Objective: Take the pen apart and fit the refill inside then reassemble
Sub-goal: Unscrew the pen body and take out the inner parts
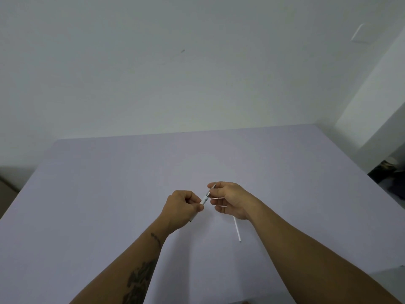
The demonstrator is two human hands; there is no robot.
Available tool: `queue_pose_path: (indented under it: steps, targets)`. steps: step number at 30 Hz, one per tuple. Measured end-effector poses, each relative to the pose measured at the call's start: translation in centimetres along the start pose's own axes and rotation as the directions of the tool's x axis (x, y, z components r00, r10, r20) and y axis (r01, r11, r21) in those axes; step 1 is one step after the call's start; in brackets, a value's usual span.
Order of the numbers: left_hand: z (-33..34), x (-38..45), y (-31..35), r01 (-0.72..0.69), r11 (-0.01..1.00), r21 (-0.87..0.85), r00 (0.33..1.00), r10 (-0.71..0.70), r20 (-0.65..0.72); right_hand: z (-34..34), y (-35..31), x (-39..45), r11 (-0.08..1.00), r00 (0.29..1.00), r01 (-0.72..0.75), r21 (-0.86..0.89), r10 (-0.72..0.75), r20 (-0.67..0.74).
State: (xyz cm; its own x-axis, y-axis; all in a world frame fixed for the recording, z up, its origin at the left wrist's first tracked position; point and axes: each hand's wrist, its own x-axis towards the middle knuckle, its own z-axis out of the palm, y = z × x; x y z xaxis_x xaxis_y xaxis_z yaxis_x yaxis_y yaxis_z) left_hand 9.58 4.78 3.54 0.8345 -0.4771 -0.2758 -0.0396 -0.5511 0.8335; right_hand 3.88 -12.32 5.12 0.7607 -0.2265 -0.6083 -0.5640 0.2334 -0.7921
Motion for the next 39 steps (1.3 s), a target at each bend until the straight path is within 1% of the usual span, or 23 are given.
queue_pose_path:
  steps: [3, 8, 12, 19, 24, 28, 33, 37, 39]
  targets:
    - [-0.08, 0.10, 0.16, -0.006, 1.000, -0.004, 1.000, 0.006, 0.002, 0.26, 0.01, 0.12, 1.000, 1.000, -0.012, -0.015, 0.012, -0.002]
    - [-0.36, 0.31, 0.31, -0.008, 1.000, 0.012, 1.000, 0.008, 0.012, 0.58, -0.20, 0.36, 0.999, 0.999, 0.010, -0.037, -0.011, -0.032]
    - [-0.52, 0.38, 0.09, -0.006, 1.000, 0.015, 1.000, 0.006, 0.016, 0.52, -0.45, 0.30, 0.998, 1.000, 0.016, -0.054, -0.017, -0.021]
    - [-0.48, 0.47, -0.21, -0.002, 1.000, 0.020, 1.000, 0.002, 0.015, 0.46, 0.10, 0.61, 1.000, 1.000, -0.017, 0.018, 0.016, 0.012]
    - [-0.27, 0.52, -0.27, 0.001, 1.000, 0.004, 1.000, -0.001, 0.021, 0.59, 0.54, 0.80, 1.000, 1.000, -0.010, 0.006, 0.010, -0.025]
    - [-0.15, 0.39, -0.33, -0.003, 1.000, -0.004, 1.000, 0.003, 0.020, 0.50, 0.39, 0.56, 1.000, 1.000, 0.000, 0.007, 0.000, -0.027]
    - [0.16, 0.26, -0.12, -0.011, 1.000, -0.005, 1.000, 0.011, 0.021, 0.40, 0.23, 0.13, 0.999, 1.000, -0.021, 0.042, 0.021, -0.022]
    - [0.35, 0.12, 0.08, -0.017, 1.000, -0.017, 1.000, 0.017, 0.019, 0.76, 0.27, 0.16, 1.000, 0.997, -0.010, 0.029, 0.012, -0.079]
    - [0.36, 0.01, 0.06, -0.011, 1.000, -0.023, 1.000, 0.011, 0.015, 0.74, 0.22, 0.07, 1.000, 0.997, 0.002, 0.031, 0.000, -0.079]
